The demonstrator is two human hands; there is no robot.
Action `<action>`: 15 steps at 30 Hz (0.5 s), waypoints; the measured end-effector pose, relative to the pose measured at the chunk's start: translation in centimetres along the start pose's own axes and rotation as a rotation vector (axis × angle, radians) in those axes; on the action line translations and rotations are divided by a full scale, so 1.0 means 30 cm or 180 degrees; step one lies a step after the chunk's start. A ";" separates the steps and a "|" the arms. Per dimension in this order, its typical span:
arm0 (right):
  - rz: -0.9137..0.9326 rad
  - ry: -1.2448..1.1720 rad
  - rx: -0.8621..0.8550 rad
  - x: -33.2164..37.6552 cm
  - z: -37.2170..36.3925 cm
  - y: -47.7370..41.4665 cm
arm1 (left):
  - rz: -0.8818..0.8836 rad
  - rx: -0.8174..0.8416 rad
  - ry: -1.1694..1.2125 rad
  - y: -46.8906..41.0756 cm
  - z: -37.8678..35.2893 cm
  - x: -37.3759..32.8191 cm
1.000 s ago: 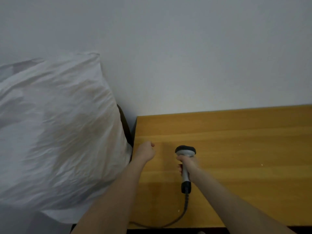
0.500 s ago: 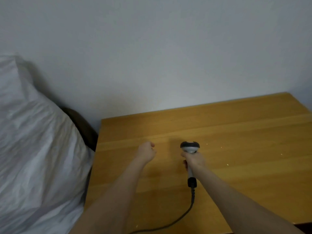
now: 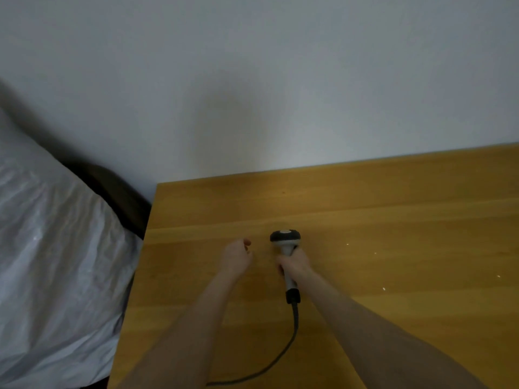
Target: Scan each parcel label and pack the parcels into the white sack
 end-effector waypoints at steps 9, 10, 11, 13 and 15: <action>-0.0028 0.0183 -0.0111 0.033 -0.090 -0.119 | 0.0076 0.0072 0.0126 -0.076 -0.059 0.077; -0.0056 0.0202 -0.0113 0.029 -0.099 -0.125 | 0.0100 0.0080 0.0143 -0.079 -0.062 0.087; -0.0085 0.0215 -0.0126 0.028 -0.106 -0.127 | 0.0118 0.0097 0.0149 -0.082 -0.063 0.094; -0.0101 0.0219 -0.0143 0.033 -0.121 -0.132 | 0.0130 0.0111 0.0167 -0.087 -0.059 0.107; -0.0090 0.0247 -0.0131 0.038 -0.132 -0.137 | 0.0135 0.0130 0.0181 -0.091 -0.055 0.114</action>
Point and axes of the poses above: each hand's wrist, its own y-axis away from the middle knuckle, its own z-axis out of the back of the hand, x = y × z, the point moved 5 cm from there along -y, towards the middle knuckle, and after that the axes turned 9 degrees about -z, right-handed, at the moved point
